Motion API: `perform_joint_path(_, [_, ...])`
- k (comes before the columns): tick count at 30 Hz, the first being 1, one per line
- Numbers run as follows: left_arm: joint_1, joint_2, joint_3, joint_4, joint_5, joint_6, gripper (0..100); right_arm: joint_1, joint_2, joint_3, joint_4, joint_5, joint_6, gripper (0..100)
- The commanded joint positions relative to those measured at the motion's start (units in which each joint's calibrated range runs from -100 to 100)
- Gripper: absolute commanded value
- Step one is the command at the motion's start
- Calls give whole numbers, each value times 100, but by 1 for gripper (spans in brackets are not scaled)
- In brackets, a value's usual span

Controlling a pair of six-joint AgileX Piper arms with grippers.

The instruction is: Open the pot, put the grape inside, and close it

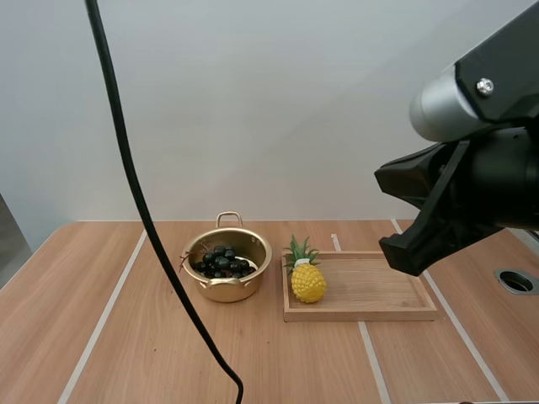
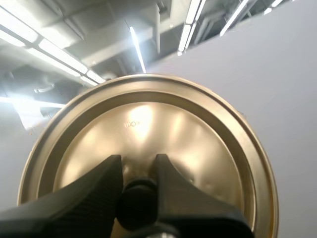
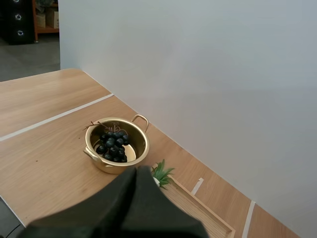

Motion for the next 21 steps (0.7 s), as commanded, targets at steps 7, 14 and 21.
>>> perform_joint_path(7, [5, 38, 942, 38, 1465, -89, 0, -20, -60, 8, 188, 0, 14, 0])
perform_joint_path(14, [5, 38, 2076, 2, 1728, 343, 0, -20, -60, 8, 197, 0, 3, 0])
perform_joint_path(21, [5, 38, 3307, -391, 1785, 1521, 0, -20, -60, 8, 212, 0, -4, 0])
